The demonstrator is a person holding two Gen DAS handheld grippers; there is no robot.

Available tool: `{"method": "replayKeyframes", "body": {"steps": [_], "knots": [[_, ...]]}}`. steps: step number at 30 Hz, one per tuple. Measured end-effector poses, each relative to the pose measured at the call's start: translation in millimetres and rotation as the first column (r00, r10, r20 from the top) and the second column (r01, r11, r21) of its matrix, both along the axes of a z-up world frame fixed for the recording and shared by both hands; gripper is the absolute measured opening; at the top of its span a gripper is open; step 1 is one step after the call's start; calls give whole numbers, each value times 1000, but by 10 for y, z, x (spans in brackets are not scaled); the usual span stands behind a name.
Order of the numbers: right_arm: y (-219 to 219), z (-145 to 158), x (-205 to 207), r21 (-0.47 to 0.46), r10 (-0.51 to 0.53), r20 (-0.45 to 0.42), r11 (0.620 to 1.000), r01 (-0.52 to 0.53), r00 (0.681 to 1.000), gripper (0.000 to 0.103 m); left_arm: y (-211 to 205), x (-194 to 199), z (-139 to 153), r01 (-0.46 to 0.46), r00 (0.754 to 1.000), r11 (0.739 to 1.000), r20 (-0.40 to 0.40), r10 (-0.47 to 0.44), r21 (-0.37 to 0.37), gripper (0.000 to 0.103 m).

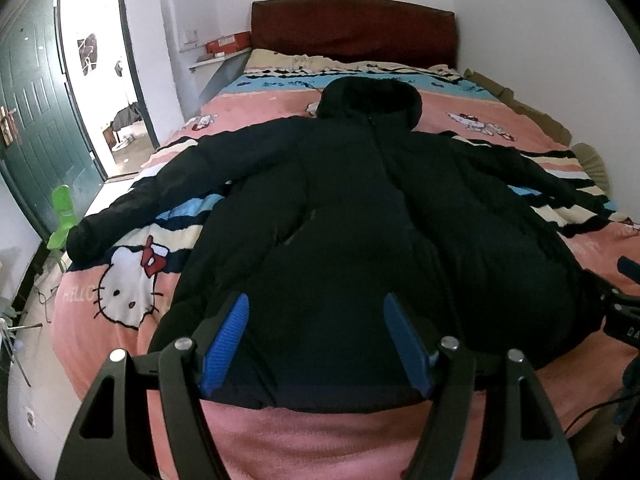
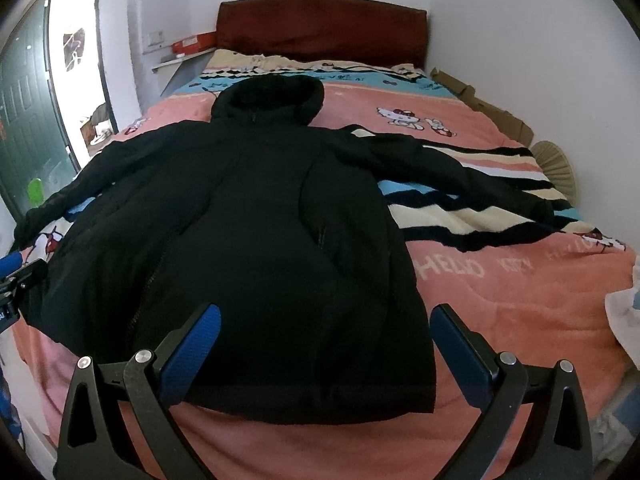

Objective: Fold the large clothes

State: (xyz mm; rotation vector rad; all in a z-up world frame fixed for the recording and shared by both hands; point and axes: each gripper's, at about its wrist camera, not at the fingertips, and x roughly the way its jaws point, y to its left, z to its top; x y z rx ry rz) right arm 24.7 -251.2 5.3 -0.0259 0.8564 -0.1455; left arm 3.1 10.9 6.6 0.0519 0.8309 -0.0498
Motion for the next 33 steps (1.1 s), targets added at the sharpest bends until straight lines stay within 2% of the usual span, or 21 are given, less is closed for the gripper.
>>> {"method": "replayKeyframes", "body": {"steps": [8, 16, 28, 33], "knots": [[78, 61, 100, -12, 14, 3, 1000, -14, 1000, 102, 0, 12, 72, 32, 999, 999, 3, -32, 23, 69], [95, 116, 273, -13, 15, 7, 1000, -15, 1000, 102, 126, 146, 104, 0, 1000, 999, -20, 1, 32, 69], [137, 75, 574, -35, -13, -23, 999, 12, 1000, 102, 361, 386, -63, -41, 996, 999, -73, 43, 29, 69], [260, 14, 748, -48, -14, -51, 999, 12, 999, 102, 720, 562, -188, -74, 991, 997, -112, 74, 5, 69]]}}
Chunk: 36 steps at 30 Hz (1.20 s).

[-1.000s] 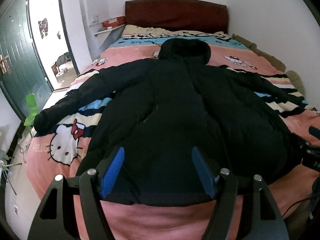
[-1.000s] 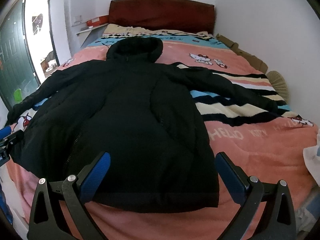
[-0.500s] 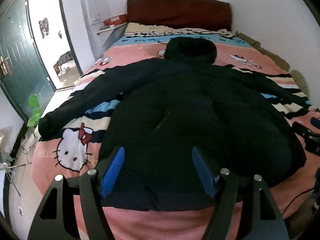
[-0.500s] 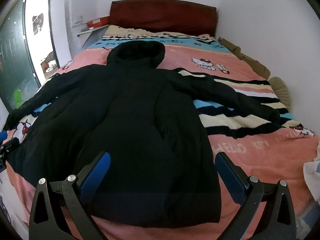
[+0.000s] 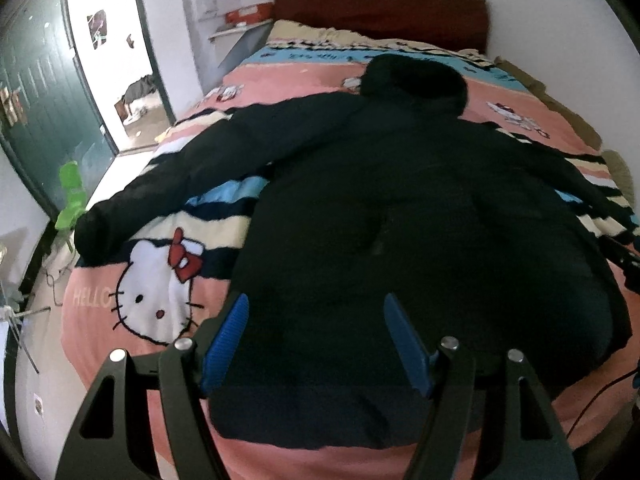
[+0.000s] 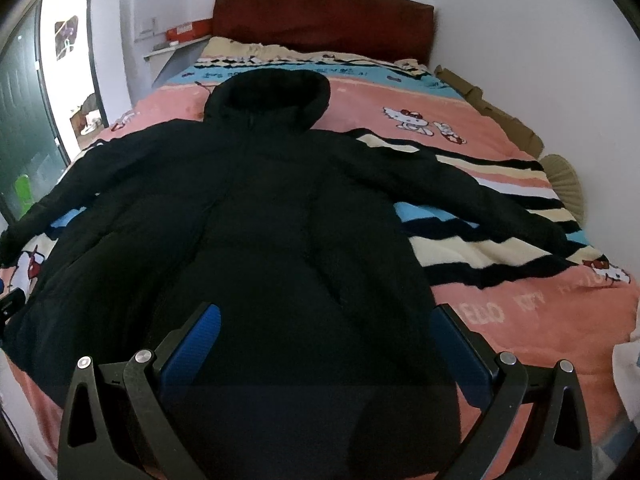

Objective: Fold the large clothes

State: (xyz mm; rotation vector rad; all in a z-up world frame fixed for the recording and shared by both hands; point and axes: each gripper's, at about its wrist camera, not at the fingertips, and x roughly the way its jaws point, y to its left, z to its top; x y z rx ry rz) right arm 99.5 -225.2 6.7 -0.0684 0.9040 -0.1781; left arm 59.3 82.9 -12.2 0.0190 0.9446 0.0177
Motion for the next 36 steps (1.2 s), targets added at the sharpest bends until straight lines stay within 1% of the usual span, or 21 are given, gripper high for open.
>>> {"method": "replayKeyframes", "body": {"steps": [3, 9, 15, 17, 19, 21, 24, 26, 29, 30, 31, 33, 35, 36], "knots": [[97, -19, 86, -18, 7, -13, 1000, -7, 1000, 102, 215, 86, -68, -34, 999, 999, -17, 34, -15, 69], [272, -12, 245, -37, 16, -28, 999, -17, 999, 102, 786, 255, -180, -132, 990, 988, -51, 128, -79, 69], [419, -22, 383, -57, 23, -38, 998, -25, 999, 102, 1272, 357, -225, -224, 974, 973, -48, 221, -62, 69], [458, -30, 436, -62, 25, -42, 998, -28, 999, 102, 1455, 399, -256, -259, 965, 964, -53, 256, -68, 69], [480, -26, 479, -65, 27, -42, 997, -30, 999, 102, 1650, 446, -297, -295, 955, 951, -60, 291, -90, 69], [510, -11, 525, -70, 29, -38, 997, -32, 999, 102, 1896, 491, -345, -348, 937, 928, -68, 342, -130, 69], [525, 12, 568, -81, 28, -31, 996, -30, 999, 102, 2280, 531, -425, -425, 905, 880, -78, 418, -212, 69], [515, 22, 596, -87, 21, -29, 996, -23, 999, 102, 2514, 559, -499, -469, 882, 841, -98, 461, -270, 69], [499, 13, 635, -92, 10, -31, 996, -13, 999, 102, 2760, 642, -621, -496, 866, 795, -130, 483, -349, 69], [501, 3, 649, -97, 8, -33, 995, -12, 999, 102, 2825, 670, -656, -502, 861, 776, -140, 488, -381, 69], [511, -6, 660, -102, 9, -35, 995, -13, 999, 102, 2888, 701, -697, -504, 858, 751, -150, 491, -427, 69], [525, -12, 676, -107, 12, -36, 994, -16, 999, 102, 3010, 771, -792, -516, 845, 685, -178, 504, -514, 69], [549, -13, 688, -113, 17, -36, 993, -21, 999, 102, 3109, 856, -895, -527, 830, 609, -204, 519, -593, 69], [561, -11, 696, -115, 20, -35, 993, -24, 999, 102, 3155, 888, -937, -533, 821, 577, -213, 530, -619, 69]]}}
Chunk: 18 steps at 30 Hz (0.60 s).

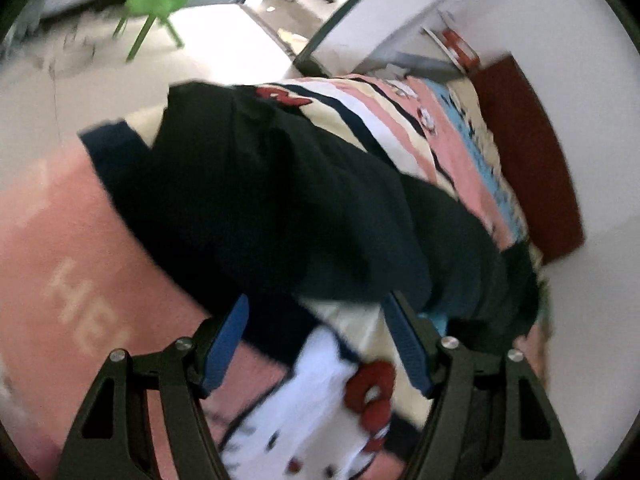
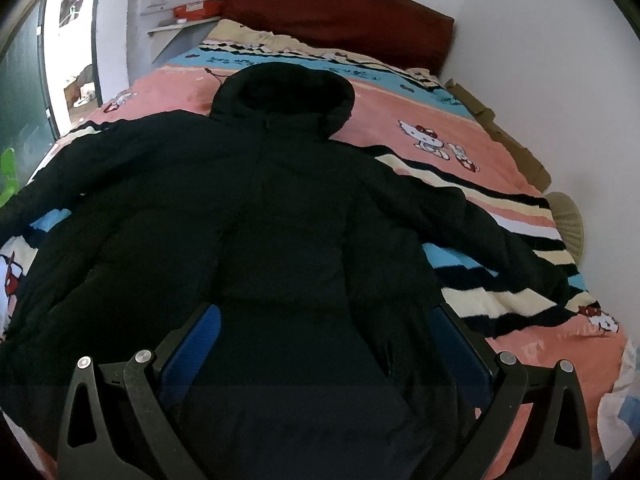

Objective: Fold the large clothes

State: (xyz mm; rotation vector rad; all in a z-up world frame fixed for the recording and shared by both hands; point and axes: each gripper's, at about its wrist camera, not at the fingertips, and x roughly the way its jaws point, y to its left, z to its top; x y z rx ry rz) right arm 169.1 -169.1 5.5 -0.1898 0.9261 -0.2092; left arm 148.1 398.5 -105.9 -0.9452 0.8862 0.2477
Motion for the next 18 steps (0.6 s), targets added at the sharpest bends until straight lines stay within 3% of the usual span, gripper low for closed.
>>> {"method": "replayKeyframes", "body": {"steps": [4, 7, 9, 11, 14, 18], "knots": [[10, 22, 15, -7, 8, 4, 1000, -8, 1000, 102, 221, 155, -158, -93, 995, 990, 18, 95, -102, 67], [-8, 45, -7, -17, 10, 10, 1000, -10, 1000, 102, 365, 212, -296, -181, 983, 966, -13, 182, -187, 61], [-49, 52, -24, -19, 5, 14, 1000, -5, 1000, 102, 440, 242, -344, -208, 978, 955, -28, 207, -212, 33], [-76, 50, -34, -15, -1, 15, 1000, 1, 1000, 102, 475, 261, -395, -217, 976, 944, -34, 215, -248, 18], [-125, 25, -70, -1, -6, 13, 1000, 6, 1000, 102, 425, 325, -311, -203, 979, 957, -39, 199, -208, 9], [-154, 23, -129, 13, 6, 17, 1000, -6, 1000, 102, 341, 409, -98, -171, 985, 978, -24, 169, -122, 7]]}}
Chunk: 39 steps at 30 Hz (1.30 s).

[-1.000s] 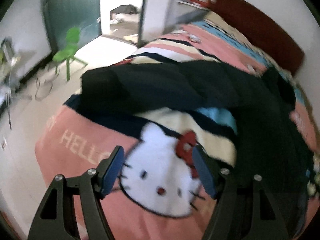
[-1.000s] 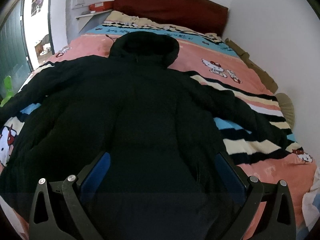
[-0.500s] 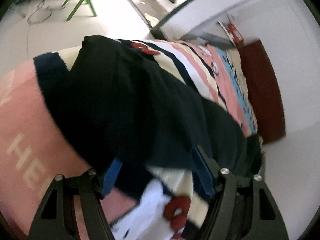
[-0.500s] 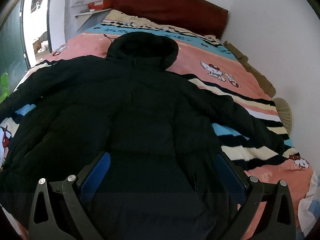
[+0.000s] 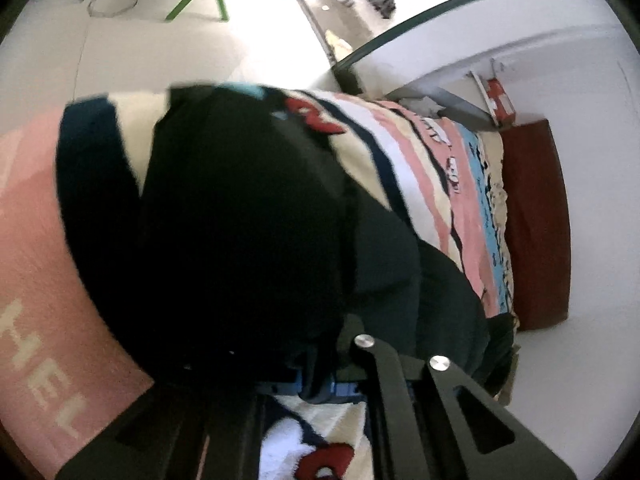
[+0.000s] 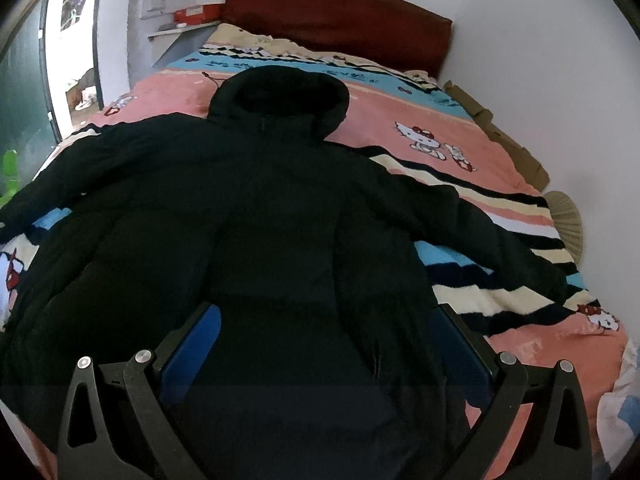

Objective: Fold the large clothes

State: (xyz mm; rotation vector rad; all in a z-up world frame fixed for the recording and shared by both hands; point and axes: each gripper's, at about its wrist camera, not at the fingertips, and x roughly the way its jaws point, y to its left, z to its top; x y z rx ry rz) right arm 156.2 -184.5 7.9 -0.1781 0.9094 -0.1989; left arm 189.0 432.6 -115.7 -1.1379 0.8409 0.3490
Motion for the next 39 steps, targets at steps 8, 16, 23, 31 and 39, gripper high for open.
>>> {"method": "replayKeyframes", "body": {"steps": [8, 16, 23, 31, 39], "knots": [[-245, 36, -163, 35, -11, 25, 999, 10, 1000, 102, -242, 50, 520, 48, 997, 994, 53, -54, 98, 6], [-681, 111, -383, 87, -56, 65, 995, 50, 996, 102, -857, 166, 1225, 140, 979, 968, 116, -166, 209, 6], [-1156, 145, -617, 131, -128, 90, 985, 116, 988, 102, -1745, 564, 1961, 260, 928, 915, 181, -325, 308, 6], [-1552, 200, -859, 155, -190, 119, 973, 171, 974, 102, -3152, 983, 2540, 443, 808, 799, 206, -552, 406, 6], [-1799, 237, -1013, 170, -229, 137, 964, 204, 964, 102, -4723, 1363, 2383, 624, 673, 648, 121, -730, 436, 6]]}}
